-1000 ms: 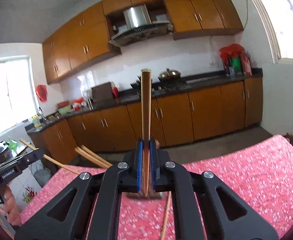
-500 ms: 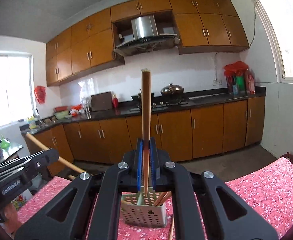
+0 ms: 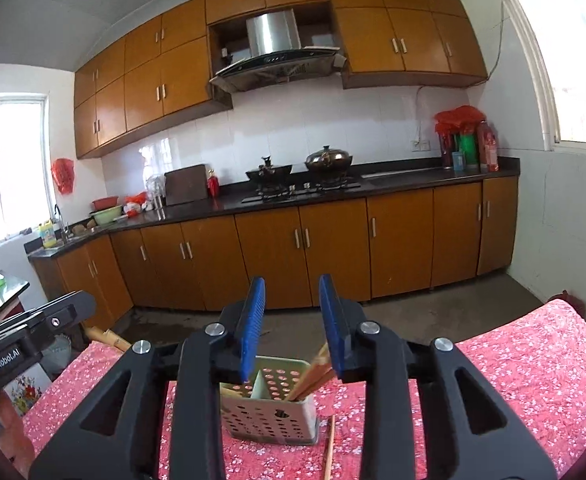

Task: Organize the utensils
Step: 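Open the left tool over the holder while the right tool drops its chopstick in, then lower both open tools back to the last chopsticks on the cloth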

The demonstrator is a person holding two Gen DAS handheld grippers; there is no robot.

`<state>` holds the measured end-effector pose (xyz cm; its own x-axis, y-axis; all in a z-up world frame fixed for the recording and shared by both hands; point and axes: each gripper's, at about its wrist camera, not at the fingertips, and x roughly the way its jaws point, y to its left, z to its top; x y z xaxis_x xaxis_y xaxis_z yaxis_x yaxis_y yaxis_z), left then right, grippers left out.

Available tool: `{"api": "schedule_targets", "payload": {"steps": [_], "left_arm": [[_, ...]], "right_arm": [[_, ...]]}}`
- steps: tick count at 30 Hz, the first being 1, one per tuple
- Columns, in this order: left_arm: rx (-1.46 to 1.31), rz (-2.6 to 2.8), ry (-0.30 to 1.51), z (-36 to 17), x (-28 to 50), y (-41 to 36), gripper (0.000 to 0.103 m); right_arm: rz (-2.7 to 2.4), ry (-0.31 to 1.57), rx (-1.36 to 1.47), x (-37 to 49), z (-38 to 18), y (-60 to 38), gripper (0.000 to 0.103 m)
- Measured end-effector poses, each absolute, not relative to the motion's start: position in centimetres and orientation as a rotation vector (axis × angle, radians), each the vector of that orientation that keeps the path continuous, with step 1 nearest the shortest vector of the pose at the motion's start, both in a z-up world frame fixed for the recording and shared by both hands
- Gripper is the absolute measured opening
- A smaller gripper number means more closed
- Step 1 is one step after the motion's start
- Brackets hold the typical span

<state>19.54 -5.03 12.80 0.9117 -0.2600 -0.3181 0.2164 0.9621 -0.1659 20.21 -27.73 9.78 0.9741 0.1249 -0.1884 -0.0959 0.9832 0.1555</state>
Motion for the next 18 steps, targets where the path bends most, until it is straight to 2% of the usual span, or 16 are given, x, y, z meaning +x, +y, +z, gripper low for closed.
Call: {"api": "schedule_targets", "payload": {"steps": [4,8,15,18], "left_arm": [[-0.148,-0.202,0.31,13.3,17.6,-2.7,0.025],[-0.157,-0.126,0.311,11.9,15.5,0.6,0.028],[-0.129,0.024,0.529,2.6,15.6,5.5,0.029],[-0.133,0.01,0.647,-1.7,15.7,5.5,0.029]], "right_arm": [[0.047,0.204,0.159,18.7,9.6,-30.0,0.03],[-0.02,0.271,0.191,18.1,7.0,-32.9,0.03],[-0.026,0.582,0.207,18.9,-3.3,-34.5,0.03],[0.086,0.715,0.235,18.5,-7.6,-32.9,0.025]]}}
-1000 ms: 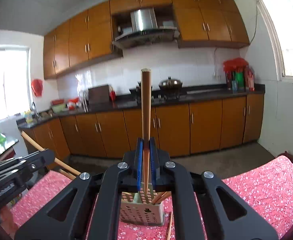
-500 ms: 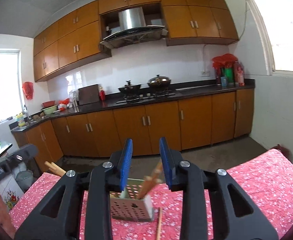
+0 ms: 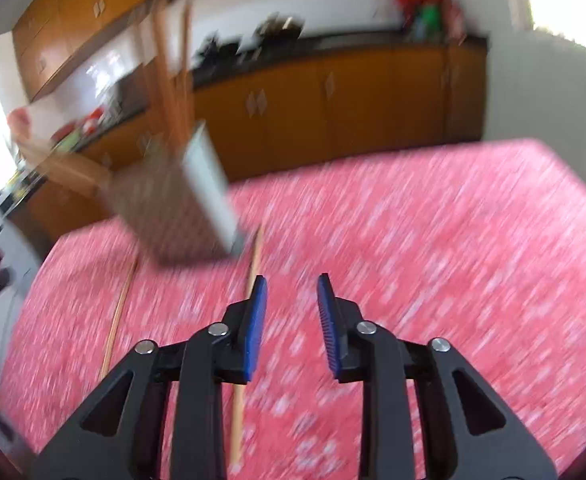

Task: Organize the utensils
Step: 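Lower both open tools back to the last chopsticks on the cloth, then close the right tool on a chopstick while the left tool grasps the last chopstick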

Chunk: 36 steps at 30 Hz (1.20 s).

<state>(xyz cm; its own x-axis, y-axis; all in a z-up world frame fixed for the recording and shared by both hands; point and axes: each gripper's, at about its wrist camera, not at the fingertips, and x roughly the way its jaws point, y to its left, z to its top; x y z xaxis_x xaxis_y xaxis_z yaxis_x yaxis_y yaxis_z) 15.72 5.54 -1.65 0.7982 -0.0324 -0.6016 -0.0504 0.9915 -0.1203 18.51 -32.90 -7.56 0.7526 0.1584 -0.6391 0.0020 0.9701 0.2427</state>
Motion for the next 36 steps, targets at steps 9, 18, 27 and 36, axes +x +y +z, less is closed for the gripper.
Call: {"api": "schedule_targets", "payload": {"steps": [9,18,27,36], "left_arm": [[-0.126,-0.123,0.803,-7.8,14.9,0.4,0.029],[-0.056,-0.117,0.879,-10.6,15.8,-1.9,0.029],[-0.022,-0.074,0.899,-11.4,17.5,-2.4,0.002],[-0.212,-0.22,0.857,-9.8,17.6,1.4,0.026]], "right_arm": [[0.165,0.852,0.151,17.6,-13.0,-28.1,0.025],[0.073,0.853,0.182,18.9,-13.3,-29.7,0.008],[0.047,0.846,0.181,19.7,-13.1,-30.8,0.008],[0.03,0.833,0.188,21.1,-13.0,-31.9,0.008]]}}
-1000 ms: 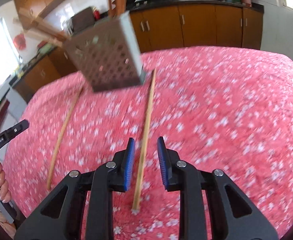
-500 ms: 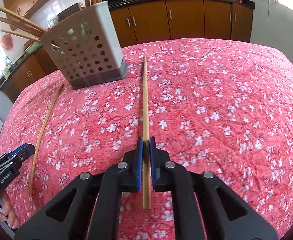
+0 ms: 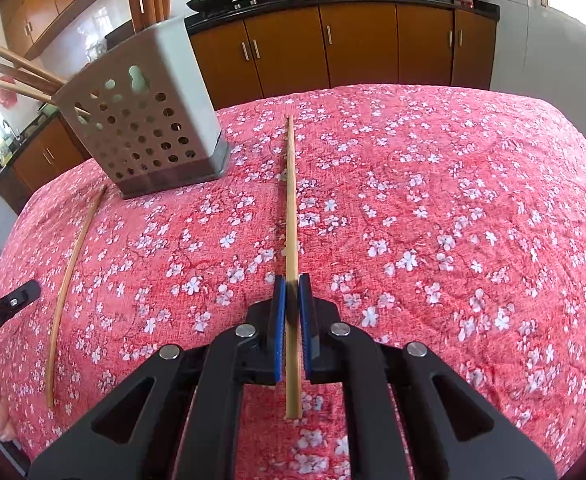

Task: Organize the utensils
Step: 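Close the right tool on a chopstick while the left tool grasps the last chopstick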

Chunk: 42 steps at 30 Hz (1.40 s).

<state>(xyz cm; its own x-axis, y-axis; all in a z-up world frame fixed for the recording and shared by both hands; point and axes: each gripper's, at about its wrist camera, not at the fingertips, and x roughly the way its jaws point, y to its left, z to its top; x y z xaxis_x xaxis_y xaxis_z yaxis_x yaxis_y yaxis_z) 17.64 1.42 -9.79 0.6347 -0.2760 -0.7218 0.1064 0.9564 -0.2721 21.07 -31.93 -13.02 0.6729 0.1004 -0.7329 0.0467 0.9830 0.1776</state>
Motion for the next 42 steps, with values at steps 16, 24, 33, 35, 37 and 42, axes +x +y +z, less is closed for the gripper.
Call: {"api": "schedule_targets", "payload": {"steps": [16,24,33,35,37,42], "left_arm": [[-0.02,-0.065,0.894,-11.8,20.1,-0.6,0.008],[-0.056,-0.047,0.88,-12.0,23.8,1.3,0.009],[-0.074,-0.038,0.869,-11.6,23.5,1.6,0.009],[-0.077,-0.038,0.869,-11.6,23.4,1.6,0.01],[-0.08,-0.036,0.869,-11.6,23.3,1.7,0.01],[-0.081,-0.036,0.868,-11.7,23.0,1.9,0.011]], "right_arm": [[0.027,0.82,0.178,20.8,-12.8,-31.7,0.008],[0.007,0.818,0.107,22.8,-13.1,-30.6,0.008],[0.004,0.817,0.125,23.4,-13.2,-30.8,0.008],[0.004,0.817,0.125,23.4,-13.3,-30.8,0.008],[0.004,0.817,0.124,23.3,-13.3,-30.8,0.008],[0.005,0.817,0.124,23.3,-13.3,-30.8,0.008]]}}
